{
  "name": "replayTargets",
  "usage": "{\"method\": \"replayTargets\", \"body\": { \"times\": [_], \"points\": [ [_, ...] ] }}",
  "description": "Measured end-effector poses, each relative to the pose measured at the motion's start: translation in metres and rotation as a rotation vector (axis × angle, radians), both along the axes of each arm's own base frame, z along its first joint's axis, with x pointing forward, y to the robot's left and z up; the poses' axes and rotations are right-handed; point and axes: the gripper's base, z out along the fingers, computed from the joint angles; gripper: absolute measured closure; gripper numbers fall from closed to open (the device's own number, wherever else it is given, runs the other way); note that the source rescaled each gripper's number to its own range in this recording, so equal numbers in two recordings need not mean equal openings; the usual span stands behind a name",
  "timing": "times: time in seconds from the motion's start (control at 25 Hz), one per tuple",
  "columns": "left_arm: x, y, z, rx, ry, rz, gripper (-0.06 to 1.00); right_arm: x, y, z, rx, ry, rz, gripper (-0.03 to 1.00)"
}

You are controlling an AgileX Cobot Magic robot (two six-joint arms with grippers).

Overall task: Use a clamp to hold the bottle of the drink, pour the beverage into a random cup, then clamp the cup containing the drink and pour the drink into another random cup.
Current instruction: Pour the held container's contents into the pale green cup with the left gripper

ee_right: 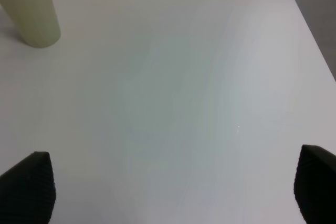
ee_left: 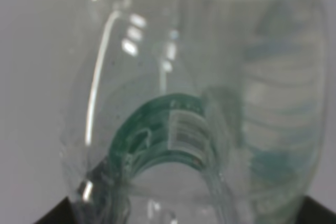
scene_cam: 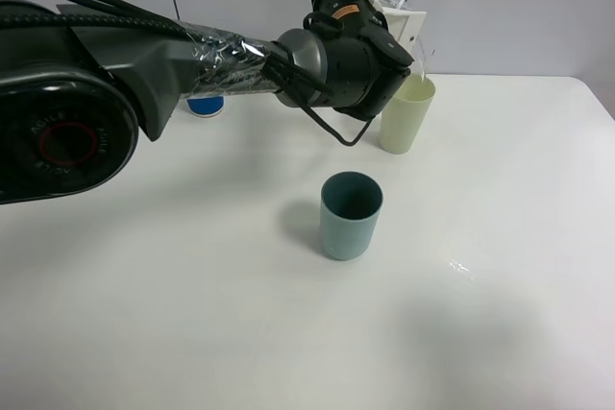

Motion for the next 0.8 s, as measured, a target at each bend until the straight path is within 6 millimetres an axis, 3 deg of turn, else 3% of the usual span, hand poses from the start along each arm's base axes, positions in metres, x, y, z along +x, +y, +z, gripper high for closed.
{"method": "replayTargets", "body": {
  "times": [0.8],
  "points": [
    [0.0000,-0.0002,0.0005,0.076,0.013,0.000,0.89,0.0000,0.0000,0.0000,0.000,0.000,0.000,0.21]
  ]
}}
